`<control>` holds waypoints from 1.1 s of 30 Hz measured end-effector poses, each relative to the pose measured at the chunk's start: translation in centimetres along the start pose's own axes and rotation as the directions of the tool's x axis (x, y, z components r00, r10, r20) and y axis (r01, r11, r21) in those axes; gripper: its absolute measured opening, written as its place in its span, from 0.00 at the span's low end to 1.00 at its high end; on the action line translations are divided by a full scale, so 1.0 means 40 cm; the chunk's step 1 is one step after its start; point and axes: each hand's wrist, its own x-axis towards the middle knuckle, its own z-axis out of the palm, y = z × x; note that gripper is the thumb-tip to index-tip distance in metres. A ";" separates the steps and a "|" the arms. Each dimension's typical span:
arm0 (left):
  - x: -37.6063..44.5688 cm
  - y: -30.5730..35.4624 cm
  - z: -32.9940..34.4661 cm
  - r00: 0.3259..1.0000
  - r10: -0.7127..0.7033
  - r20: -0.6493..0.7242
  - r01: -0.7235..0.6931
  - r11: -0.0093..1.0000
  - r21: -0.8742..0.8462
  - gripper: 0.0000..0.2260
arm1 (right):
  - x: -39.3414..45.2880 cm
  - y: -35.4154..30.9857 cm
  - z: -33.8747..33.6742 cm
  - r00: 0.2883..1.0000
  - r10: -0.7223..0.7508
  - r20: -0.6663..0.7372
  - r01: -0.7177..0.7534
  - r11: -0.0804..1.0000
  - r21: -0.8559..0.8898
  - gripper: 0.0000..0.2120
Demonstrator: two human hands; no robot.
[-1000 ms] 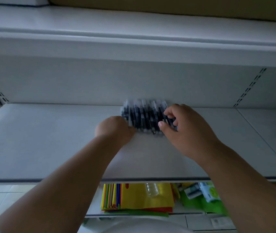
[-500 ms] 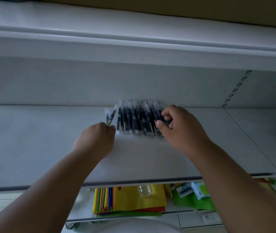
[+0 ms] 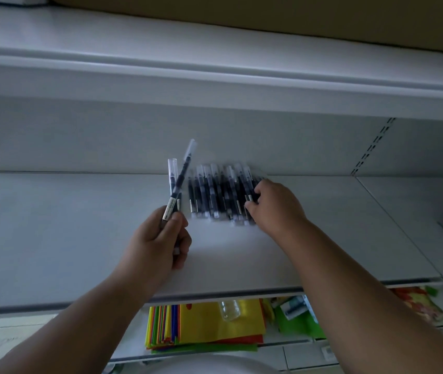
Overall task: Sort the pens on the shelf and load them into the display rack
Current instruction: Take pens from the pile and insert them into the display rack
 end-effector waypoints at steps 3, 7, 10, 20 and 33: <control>-0.003 0.000 -0.004 1.000 0.006 0.025 -0.005 1.000 -0.029 0.12 | -0.001 -0.012 -0.008 0.999 0.047 0.023 -0.047 0.999 0.006 0.13; -0.006 0.010 0.002 0.999 -0.025 0.044 0.031 0.990 -0.138 0.12 | -0.002 -0.031 -0.017 0.994 0.086 0.069 -0.084 0.996 -0.033 0.06; -0.005 0.017 0.010 0.997 -0.046 0.055 0.055 0.982 -0.182 0.12 | -0.011 -0.025 -0.017 0.993 0.104 0.061 -0.102 0.994 -0.038 0.15; -0.006 0.037 0.103 0.984 -0.134 0.118 0.153 0.973 -0.171 0.12 | -0.160 0.063 -0.125 0.938 0.022 0.347 -0.346 0.128 0.929 0.05; -0.158 0.038 0.482 0.915 -0.098 0.390 0.149 0.984 -0.102 0.12 | -0.437 0.311 -0.297 0.970 0.243 0.004 -0.095 0.366 0.926 0.06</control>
